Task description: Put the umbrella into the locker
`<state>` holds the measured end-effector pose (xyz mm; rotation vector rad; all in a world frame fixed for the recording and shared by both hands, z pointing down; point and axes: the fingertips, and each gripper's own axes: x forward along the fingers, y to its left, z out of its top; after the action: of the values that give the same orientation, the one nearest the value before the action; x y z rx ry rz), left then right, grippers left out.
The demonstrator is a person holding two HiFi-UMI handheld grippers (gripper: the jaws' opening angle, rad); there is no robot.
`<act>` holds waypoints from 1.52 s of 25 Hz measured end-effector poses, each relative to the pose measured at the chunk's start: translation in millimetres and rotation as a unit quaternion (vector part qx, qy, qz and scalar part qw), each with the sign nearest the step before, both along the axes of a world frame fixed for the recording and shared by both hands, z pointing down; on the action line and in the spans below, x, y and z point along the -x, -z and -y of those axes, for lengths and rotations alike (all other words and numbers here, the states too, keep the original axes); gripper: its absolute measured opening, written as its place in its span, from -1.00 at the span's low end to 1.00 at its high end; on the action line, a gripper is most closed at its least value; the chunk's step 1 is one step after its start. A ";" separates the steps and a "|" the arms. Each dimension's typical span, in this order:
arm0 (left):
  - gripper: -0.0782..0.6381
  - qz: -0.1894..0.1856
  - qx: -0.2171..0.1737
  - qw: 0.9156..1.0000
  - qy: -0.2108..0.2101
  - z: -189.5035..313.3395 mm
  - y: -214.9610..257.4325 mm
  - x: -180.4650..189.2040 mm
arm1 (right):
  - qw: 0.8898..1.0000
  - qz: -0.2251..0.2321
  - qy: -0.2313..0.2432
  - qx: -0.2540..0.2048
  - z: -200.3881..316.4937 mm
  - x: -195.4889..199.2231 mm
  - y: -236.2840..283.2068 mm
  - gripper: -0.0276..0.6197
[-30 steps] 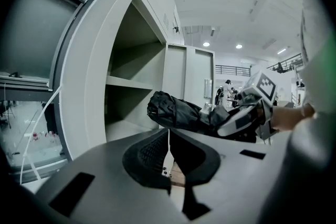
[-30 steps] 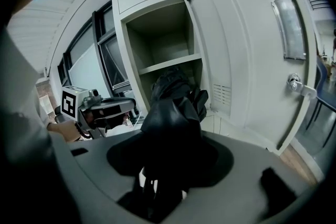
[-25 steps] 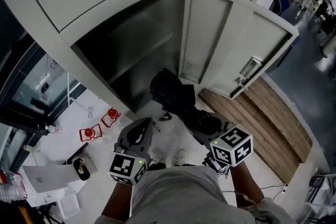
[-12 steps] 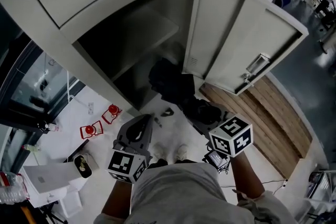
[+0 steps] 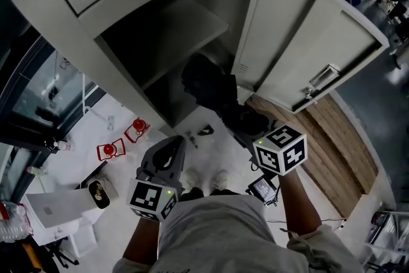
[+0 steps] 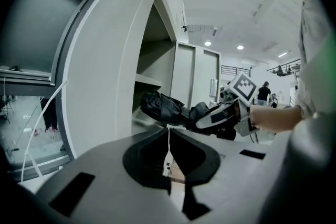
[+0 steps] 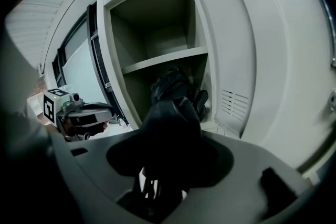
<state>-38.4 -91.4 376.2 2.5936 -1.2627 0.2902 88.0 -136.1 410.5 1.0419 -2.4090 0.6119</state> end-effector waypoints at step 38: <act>-0.73 0.005 0.015 1.000 0.025 20.2 -11.4 53.4 | 0.998 -0.044 0.036 0.010 96.9 60.7 -39.7 -0.26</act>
<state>-91.7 -111.6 387.5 2.5334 -1.3152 0.3122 27.3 -233.0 450.2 0.9494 -2.3482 0.5515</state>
